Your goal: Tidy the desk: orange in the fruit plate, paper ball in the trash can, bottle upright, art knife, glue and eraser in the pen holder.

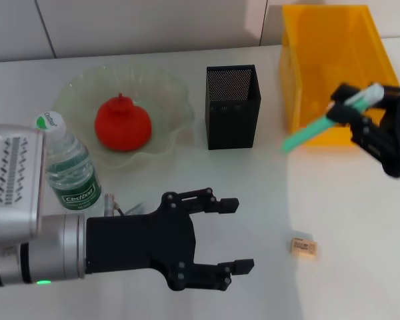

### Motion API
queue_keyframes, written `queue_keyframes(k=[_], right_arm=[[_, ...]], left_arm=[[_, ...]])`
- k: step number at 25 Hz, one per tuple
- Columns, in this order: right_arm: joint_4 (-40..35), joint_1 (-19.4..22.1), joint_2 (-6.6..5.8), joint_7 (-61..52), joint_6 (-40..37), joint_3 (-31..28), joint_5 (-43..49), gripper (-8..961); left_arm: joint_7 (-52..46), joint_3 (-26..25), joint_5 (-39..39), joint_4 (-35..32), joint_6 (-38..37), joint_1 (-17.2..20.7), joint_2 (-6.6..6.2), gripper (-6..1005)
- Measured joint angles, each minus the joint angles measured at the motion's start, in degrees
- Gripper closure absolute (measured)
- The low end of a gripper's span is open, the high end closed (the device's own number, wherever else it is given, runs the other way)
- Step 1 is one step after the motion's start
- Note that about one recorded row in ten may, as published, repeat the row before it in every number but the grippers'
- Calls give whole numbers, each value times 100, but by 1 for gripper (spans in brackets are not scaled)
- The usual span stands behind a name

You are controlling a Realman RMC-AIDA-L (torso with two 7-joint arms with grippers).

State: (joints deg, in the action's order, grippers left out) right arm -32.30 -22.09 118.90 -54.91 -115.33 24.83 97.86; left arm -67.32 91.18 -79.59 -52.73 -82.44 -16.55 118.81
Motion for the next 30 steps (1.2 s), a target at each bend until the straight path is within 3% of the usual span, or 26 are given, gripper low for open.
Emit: queue_keyframes(k=[7,14,19,30], right_arm=[[1061,-440,30,1363,934,-199,-849,762],[2154,-1283,52,2695,2426,-189,-987,760],[2344,-1556,61,2750,3114,-185,-989,759],[2525,-1768,59,2717,3866,-152,-766,755]], left_arm=[[996,44,648,880,-298,39,7,191],[1225,14,953,1329,-377,21,5,194],[1227,10,963,1404,-370,-11,14,194],[1205,-13,1049,1411,-375,-12,4,194]])
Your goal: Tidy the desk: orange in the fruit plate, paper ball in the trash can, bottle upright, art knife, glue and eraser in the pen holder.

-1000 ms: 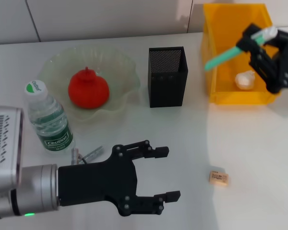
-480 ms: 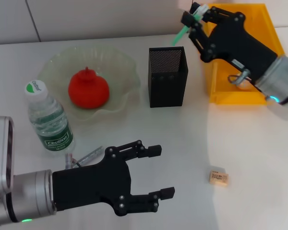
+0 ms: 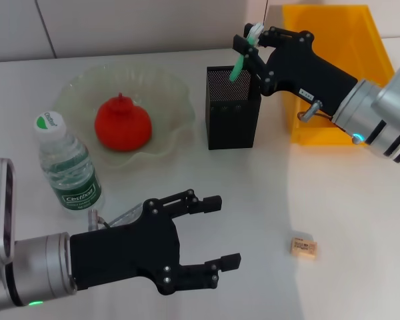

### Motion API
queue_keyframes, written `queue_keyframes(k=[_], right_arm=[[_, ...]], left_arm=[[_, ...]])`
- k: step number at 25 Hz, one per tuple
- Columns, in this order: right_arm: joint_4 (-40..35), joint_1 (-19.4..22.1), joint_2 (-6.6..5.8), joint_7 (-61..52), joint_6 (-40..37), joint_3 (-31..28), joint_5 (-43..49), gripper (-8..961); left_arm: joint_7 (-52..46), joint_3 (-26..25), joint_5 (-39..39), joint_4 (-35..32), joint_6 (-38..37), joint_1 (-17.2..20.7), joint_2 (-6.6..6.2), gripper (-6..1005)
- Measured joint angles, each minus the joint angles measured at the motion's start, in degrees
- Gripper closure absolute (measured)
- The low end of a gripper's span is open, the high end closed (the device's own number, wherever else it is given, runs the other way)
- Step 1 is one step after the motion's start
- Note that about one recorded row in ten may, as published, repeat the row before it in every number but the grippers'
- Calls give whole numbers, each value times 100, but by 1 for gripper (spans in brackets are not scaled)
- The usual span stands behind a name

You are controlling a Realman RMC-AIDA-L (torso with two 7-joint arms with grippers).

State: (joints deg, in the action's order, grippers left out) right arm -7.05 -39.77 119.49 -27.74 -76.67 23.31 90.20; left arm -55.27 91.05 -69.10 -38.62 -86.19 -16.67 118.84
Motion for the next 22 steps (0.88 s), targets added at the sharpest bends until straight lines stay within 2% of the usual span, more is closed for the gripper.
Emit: queue_keyframes(k=[13,19,22], right_arm=[[88,-186,1,-562,885,279,26,751],[87,85,6,-782,538,189,-257,749],[20,191,-1,-989,350,190,-321,695]], left_arm=[[17,24,64,5,-18,-1,-2,195],[20,2,64,4,-64,34,-14,195],[36,1,64,4,-65,43,-18,195]])
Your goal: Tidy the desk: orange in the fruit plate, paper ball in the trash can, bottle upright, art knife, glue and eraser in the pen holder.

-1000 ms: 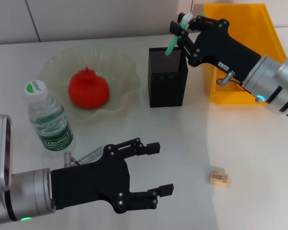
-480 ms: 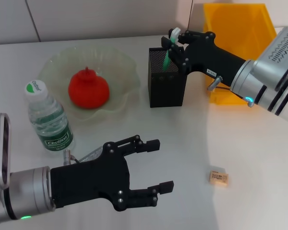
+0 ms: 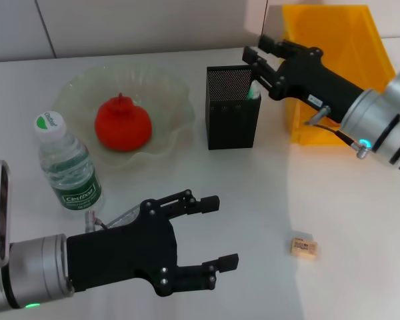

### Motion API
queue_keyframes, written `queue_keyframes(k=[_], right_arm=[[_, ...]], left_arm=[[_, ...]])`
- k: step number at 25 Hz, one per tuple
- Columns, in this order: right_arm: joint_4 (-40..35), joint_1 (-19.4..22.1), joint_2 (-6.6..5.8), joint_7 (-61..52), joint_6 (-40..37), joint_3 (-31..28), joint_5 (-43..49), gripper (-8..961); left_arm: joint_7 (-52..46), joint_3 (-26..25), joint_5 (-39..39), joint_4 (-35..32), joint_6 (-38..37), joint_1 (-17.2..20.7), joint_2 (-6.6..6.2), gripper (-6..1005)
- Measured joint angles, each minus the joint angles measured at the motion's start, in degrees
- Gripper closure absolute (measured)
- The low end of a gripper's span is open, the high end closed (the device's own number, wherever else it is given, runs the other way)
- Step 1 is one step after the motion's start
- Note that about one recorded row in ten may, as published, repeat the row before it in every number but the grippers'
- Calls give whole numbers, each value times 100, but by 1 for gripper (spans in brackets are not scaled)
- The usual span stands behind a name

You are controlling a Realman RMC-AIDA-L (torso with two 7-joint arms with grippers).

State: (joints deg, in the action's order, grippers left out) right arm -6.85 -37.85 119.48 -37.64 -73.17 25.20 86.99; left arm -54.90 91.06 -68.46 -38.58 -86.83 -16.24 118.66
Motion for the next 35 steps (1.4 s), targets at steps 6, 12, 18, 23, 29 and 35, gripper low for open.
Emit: queue_keyframes(k=[6,12,18,23,29,35], right_arm=[[-630,383,-11,-968,-727,65,-6,588],[-2956,1110,-32,-4142,-1707,677,73,319],[-5787,1642,-99,-6634,-2024,1507,1187,197],[-7996,1435,-132,-8563,-3092,1807,3235,198],[-8272,530,-407,-9704,-4552,2369,4490,199],[-7837,-172,-277,-9921,-4817,3403,5814,200]], left_arm=[[271,-1,0,0,-6,54,-1,195],[304,-56,2,21,-19,116,-10,195],[311,-236,6,217,-42,169,-10,195],[378,-369,9,353,-78,167,-3,195],[353,-394,10,361,-88,170,-11,195],[351,-450,10,433,-90,180,-15,196]])
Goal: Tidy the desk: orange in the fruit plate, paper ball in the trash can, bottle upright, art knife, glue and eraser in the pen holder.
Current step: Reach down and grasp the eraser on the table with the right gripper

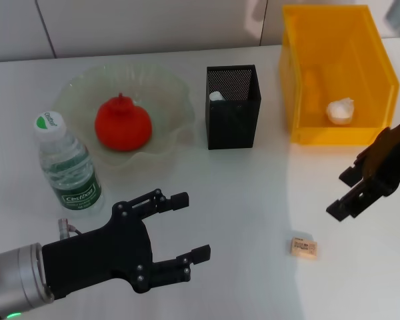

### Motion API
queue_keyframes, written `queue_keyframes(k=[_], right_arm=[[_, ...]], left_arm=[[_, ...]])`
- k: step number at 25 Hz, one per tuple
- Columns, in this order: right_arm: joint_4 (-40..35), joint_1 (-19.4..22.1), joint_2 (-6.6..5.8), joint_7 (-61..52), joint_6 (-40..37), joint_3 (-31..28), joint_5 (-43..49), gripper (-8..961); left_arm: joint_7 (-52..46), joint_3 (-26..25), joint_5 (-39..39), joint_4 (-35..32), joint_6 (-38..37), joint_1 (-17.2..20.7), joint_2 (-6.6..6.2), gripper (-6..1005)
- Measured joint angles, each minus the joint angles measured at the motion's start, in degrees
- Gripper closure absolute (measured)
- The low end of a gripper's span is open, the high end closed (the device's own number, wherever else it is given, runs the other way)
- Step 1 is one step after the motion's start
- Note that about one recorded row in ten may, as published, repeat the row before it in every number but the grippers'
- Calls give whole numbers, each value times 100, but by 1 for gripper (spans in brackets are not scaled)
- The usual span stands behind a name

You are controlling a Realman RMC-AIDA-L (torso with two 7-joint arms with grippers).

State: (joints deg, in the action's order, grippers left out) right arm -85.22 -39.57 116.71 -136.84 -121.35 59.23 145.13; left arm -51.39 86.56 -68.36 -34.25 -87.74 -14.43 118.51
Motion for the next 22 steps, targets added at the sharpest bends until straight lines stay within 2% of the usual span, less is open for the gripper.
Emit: queue_keyframes(k=[2,3,5,6,7,11,12,17,22], right_arm=[[162,-109,178,-8,62,503,370,200],[162,-109,178,-8,62,503,370,200],[278,-139,250,-66,155,888,492,201],[328,-136,254,-143,244,1094,518,201],[401,-94,255,-309,479,1597,570,202],[428,-13,255,-461,823,2109,651,204],[439,20,258,-527,982,2410,683,205],[572,85,268,-662,1330,2902,724,206],[727,121,284,-737,1589,3080,675,206]], left_arm=[[-5,-4,0,7,-4,-3,-1,196],[-7,-4,0,7,-4,-8,-1,196],[-13,-5,-1,7,-6,-18,-3,196],[-17,-6,-1,7,-7,-20,-3,196],[-16,-6,-2,7,-6,-19,-4,196],[17,-8,-2,7,-7,-6,-3,196],[22,-10,-2,6,-7,-2,1,196],[9,-17,-2,6,-7,6,6,196],[13,-17,-2,6,-6,5,6,196]])
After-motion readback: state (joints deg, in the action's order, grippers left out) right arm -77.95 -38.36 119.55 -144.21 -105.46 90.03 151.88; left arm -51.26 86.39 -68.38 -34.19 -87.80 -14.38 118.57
